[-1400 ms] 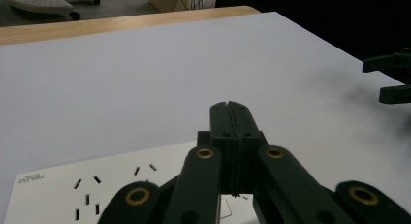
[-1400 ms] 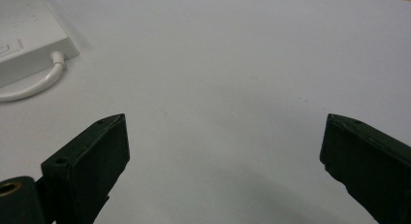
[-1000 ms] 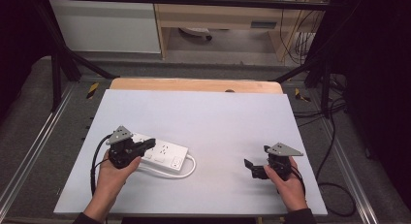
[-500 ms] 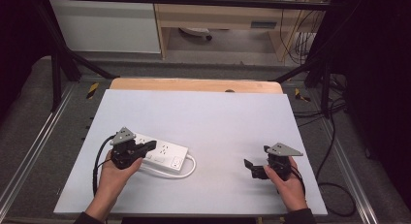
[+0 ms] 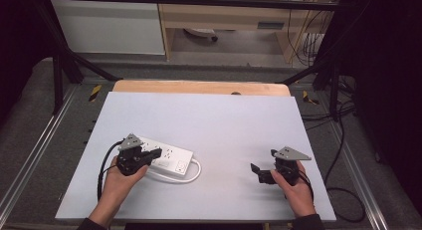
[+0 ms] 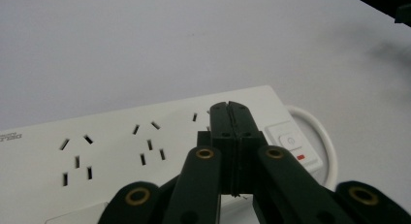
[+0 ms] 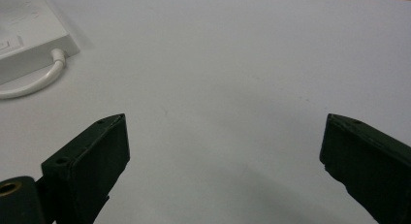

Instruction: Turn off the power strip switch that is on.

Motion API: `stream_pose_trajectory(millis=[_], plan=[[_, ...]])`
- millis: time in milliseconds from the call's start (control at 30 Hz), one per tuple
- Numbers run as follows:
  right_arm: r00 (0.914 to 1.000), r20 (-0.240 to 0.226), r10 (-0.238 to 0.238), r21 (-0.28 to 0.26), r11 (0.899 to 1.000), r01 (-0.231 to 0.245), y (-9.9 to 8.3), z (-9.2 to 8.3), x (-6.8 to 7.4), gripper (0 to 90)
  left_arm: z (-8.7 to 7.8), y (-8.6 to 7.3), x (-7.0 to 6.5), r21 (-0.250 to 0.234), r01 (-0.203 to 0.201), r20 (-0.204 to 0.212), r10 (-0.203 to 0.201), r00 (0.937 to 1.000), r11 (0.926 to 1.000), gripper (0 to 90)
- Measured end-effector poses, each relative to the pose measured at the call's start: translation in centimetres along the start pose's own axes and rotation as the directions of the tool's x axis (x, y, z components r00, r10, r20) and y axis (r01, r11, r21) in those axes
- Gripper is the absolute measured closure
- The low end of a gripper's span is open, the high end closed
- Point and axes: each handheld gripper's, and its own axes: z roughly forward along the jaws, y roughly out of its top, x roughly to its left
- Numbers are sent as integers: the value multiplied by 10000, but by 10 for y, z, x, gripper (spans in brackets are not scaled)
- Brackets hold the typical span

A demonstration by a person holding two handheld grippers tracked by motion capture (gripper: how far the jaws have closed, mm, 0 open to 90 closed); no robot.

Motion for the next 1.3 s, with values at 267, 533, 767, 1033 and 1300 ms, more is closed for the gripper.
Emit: stream_pose_trajectory(millis=[267, 533, 767, 1033, 1300], plan=[[10000, 12, -8, 19, 10000, 8, 0, 0, 0, 42, 3, -5, 0, 330, -131, -84, 134, 9999, 9994, 898], [10000, 15, -22, 15, 10000, 22, 0, 0, 1, 42, 6, -8, 1, 619, -204, -95, 210, 9997, 9979, 898], [10000, 8, -32, 34, 10000, 32, 0, 0, 1, 42, 9, -10, 0, 905, -303, -47, 308, 9995, 9954, 897], [10000, -4, -36, 91, 10000, 36, 0, 1, 1, 42, 12, -11, 0, 1083, -413, -116, 428, 9990, 9933, 898], [10000, -17, -24, 105, 9999, 24, 0, 1, 1, 42, 14, -13, 0, 1223, -455, -125, 474, 9988, 9915, 898]])
